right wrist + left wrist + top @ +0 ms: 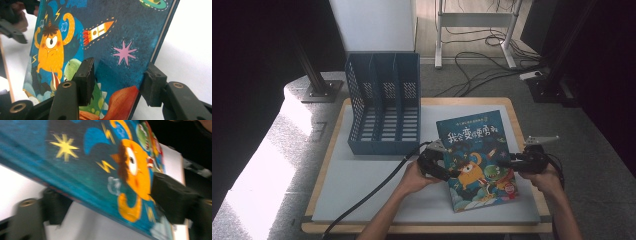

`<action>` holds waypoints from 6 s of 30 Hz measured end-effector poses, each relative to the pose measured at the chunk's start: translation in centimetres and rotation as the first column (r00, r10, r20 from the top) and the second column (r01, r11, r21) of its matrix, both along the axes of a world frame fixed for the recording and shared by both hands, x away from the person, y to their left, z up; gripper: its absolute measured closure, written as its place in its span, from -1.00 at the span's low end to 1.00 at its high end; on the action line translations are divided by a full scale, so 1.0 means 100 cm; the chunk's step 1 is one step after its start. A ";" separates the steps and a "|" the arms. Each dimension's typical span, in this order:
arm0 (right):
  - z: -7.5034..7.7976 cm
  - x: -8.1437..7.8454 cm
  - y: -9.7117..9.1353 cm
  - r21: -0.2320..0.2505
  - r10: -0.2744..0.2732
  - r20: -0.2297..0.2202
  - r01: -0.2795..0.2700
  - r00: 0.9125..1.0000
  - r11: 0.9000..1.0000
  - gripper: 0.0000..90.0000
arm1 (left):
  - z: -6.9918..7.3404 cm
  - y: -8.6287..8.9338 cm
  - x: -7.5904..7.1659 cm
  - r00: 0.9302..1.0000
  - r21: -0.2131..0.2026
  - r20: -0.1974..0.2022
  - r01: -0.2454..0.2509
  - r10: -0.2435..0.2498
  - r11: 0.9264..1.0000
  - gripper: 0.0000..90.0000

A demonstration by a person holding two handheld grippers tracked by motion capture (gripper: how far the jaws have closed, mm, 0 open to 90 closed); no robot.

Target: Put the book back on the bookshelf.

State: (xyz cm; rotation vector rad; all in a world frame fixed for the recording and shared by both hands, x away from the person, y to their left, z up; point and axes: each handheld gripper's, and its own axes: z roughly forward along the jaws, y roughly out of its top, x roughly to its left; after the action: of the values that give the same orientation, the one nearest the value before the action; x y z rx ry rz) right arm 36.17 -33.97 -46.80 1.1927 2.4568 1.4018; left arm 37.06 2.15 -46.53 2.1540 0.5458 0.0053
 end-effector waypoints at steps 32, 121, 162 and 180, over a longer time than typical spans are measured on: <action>0.027 0.008 0.046 -0.024 -0.045 0.313 0.056 0.949 0.998 -0.10 | 0.066 0.031 -0.025 0.976 -0.033 0.216 -0.014 0.021 0.999 0.83; 0.082 0.052 0.175 0.029 0.000 0.415 -0.013 0.910 1.000 -0.40 | 0.121 0.142 -0.038 0.939 -0.069 0.257 -0.219 0.229 0.973 0.84; 0.065 0.089 0.271 0.057 0.047 0.400 -0.076 0.916 0.995 0.08 | 0.114 0.220 -0.049 0.837 -0.082 0.291 -0.461 0.464 0.884 0.85; 0.060 0.102 0.310 0.058 0.093 0.338 -0.119 0.937 0.991 0.52 | 0.106 0.209 -0.032 0.819 -0.145 0.264 -0.489 0.509 0.860 0.85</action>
State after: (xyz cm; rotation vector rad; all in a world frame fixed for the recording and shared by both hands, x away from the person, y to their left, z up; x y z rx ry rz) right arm 46.32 -2.92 -40.79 0.7624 2.2754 1.5893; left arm 33.89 23.04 -35.95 1.8360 0.9044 0.5817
